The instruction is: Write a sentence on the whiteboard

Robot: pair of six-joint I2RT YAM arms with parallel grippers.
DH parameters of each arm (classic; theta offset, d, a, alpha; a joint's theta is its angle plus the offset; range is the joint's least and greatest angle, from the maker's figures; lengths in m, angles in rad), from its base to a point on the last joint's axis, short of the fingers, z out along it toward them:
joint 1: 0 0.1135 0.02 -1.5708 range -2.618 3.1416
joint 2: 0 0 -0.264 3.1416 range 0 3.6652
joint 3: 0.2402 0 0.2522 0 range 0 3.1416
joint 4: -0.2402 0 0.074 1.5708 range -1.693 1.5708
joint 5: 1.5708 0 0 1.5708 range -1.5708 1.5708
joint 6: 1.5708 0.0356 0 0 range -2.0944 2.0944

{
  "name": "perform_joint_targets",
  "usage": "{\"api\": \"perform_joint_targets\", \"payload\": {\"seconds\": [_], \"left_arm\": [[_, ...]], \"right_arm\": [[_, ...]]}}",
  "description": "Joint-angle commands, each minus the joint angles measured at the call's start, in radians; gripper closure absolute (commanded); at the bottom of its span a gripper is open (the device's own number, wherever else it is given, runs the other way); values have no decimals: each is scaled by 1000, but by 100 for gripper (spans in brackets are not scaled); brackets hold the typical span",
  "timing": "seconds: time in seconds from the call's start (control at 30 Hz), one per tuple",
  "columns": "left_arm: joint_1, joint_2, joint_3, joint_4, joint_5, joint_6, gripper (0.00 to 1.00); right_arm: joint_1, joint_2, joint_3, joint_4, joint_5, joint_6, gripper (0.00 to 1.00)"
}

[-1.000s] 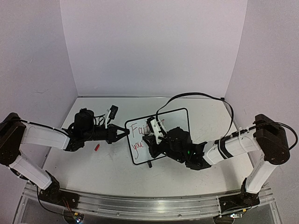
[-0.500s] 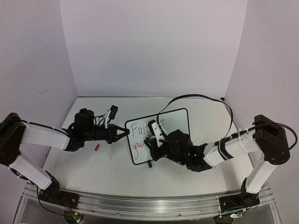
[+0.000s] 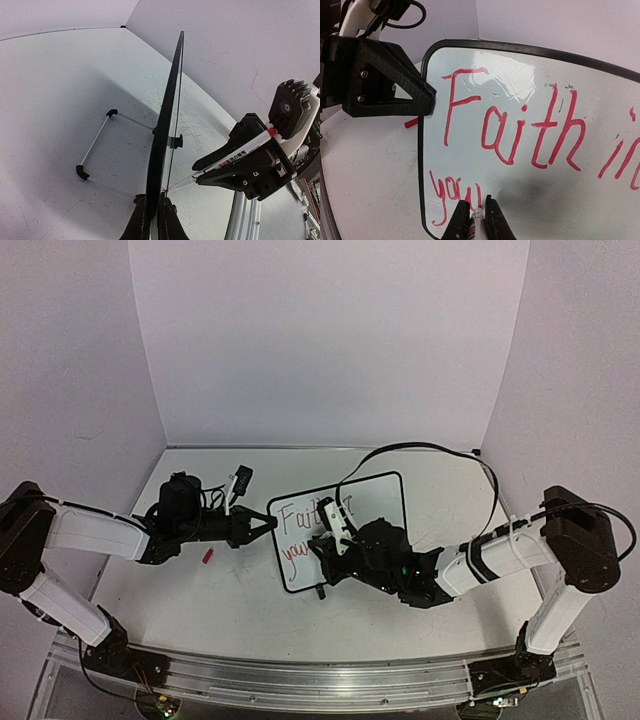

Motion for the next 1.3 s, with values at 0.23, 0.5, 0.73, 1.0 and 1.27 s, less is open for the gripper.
{"api": "perform_joint_targets", "payload": {"seconds": [0.23,0.5,0.73,1.0,1.27], "left_arm": [[-1,-31,6,3,-14,31,100],[-1,-39,0,1,-16,31,100],[0,-40,-2,-1,-18,32,100],[-1,-40,-4,-2,-23,34,100],[-1,-38,-4,-3,-28,35,100]], "right_arm": [[-4,19,48,15,58,-25,100],[-12,18,63,24,77,-38,100],[-22,12,68,27,93,-42,100],[-26,-52,9,58,90,-40,100],[-27,-263,-194,162,-66,-107,100]]}}
